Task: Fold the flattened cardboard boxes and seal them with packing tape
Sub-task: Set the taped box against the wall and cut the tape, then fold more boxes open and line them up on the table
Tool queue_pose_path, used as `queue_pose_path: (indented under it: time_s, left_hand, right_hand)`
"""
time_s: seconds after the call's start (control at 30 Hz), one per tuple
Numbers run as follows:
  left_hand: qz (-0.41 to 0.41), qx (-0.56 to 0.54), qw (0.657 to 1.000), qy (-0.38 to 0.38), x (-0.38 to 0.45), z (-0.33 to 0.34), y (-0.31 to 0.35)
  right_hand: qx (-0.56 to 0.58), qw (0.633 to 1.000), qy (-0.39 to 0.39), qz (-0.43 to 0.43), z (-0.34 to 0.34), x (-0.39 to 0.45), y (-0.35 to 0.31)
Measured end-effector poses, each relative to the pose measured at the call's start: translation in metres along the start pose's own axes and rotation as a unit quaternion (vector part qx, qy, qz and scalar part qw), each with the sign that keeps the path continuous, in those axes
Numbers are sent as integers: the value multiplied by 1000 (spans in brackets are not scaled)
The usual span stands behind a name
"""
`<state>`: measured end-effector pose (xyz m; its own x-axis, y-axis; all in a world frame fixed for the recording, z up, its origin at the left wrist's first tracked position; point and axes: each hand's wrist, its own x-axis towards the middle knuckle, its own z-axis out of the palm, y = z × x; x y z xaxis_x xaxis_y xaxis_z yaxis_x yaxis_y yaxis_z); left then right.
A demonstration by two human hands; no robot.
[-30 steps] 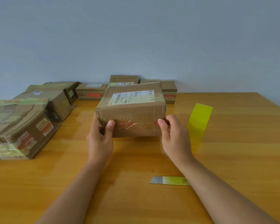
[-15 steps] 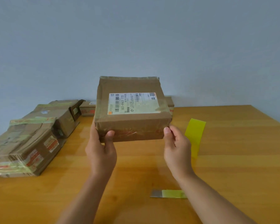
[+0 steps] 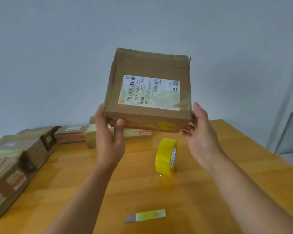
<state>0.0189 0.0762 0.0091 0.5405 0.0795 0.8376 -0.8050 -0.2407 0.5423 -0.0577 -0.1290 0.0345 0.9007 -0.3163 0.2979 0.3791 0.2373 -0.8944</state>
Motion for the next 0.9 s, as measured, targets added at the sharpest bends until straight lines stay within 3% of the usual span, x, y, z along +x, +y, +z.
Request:
queue_pose_path:
  time_s: [0.1,0.2,0.33,0.43,0.6,0.73,0.8,0.9]
  left_hand:
    - [14,-31,999,-37,-1,21,6]
    - [9,-57,997,-59,-1,37,6]
    - [-37,-36,993,-108,-1,65,7]
    - [-104,7,984,-147,-3,87,7]
    - [-226,116,927,-275,-9,112,-10]
    - [-187,231,844,-447,-27,121,-20]
    - [-163,264,833,-459,-33,125,-24]
    - [-143,284,843,-434,-36,129,-28]
  right_hand:
    - [-40,997,-44,42,-25,8,-11]
    - [-58,996,-40,53,-50,12,-14]
    - [-29,999,26,37,-72,14,-16]
    - [-67,994,81,13,-85,20,-9]
    - [-172,971,166,-13,-111,34,12]
    - [-282,932,228,-19,-131,50,45]
    - [-352,904,242,-2,-136,58,65]
    - [-439,866,239,19,-140,70,92]
